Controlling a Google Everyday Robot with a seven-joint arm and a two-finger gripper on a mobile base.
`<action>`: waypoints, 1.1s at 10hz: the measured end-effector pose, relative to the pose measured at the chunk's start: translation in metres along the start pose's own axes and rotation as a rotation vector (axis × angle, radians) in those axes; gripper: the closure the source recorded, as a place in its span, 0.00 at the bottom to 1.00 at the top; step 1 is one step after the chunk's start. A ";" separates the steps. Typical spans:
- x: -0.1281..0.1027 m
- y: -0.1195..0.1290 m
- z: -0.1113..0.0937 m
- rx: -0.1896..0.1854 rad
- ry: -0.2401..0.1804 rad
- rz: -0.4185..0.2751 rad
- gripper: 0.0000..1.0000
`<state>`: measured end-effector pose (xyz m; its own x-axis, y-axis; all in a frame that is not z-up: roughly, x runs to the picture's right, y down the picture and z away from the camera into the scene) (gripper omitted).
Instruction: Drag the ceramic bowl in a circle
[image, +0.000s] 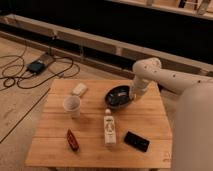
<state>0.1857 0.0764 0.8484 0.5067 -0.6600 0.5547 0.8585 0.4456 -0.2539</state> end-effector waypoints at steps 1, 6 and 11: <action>-0.008 0.018 -0.005 -0.016 -0.007 0.019 1.00; 0.003 0.107 -0.015 -0.137 0.002 0.155 1.00; 0.070 0.101 -0.013 -0.172 0.078 0.188 1.00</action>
<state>0.3093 0.0673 0.8510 0.6572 -0.6229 0.4243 0.7464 0.4594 -0.4816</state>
